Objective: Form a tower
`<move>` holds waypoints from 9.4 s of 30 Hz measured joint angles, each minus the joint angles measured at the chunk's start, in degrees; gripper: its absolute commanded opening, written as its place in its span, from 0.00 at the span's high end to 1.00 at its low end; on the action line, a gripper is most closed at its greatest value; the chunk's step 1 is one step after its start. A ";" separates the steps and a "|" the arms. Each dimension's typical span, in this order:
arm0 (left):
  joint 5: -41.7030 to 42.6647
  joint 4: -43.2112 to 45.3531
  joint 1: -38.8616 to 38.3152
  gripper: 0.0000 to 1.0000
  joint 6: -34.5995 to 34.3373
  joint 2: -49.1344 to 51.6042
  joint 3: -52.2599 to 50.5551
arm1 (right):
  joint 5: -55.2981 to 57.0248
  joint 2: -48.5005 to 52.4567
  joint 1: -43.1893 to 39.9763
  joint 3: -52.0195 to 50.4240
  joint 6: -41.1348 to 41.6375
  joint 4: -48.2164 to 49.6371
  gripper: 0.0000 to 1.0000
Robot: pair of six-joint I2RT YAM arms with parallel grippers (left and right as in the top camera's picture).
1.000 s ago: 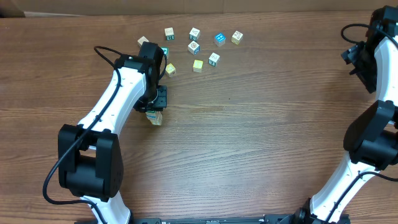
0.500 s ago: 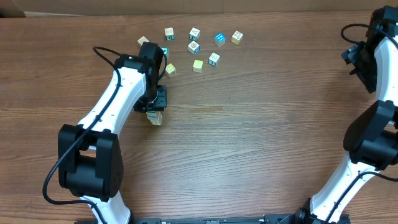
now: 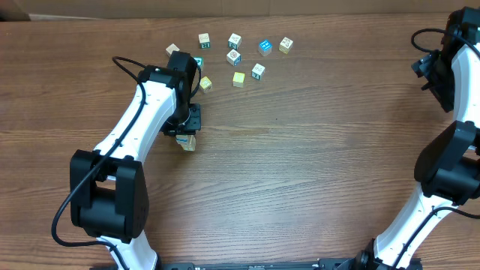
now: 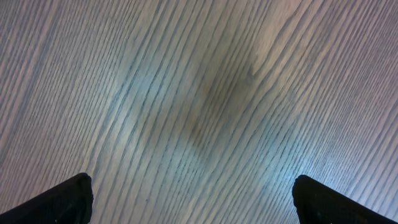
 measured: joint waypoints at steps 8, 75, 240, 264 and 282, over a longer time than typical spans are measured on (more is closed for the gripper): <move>0.00 1.53 0.00 0.68 0.00 0.00 0.00 | -0.02 0.00 0.00 0.00 -0.02 0.02 0.00; 2.60 19.21 -0.11 0.42 1.16 -9.31 -17.25 | -0.02 0.00 0.00 0.00 -0.02 0.00 0.00; -0.24 3.06 13.79 0.00 0.63 -31.26 12.94 | -0.02 0.00 0.00 0.00 -0.02 0.02 0.00; -0.24 2.21 19.17 0.01 0.22 -66.14 -37.53 | -0.02 0.00 0.00 0.00 -0.02 0.00 0.00; -0.24 2.25 19.17 0.00 0.20 -65.57 -40.11 | -0.02 0.00 0.00 0.00 -0.02 0.00 0.00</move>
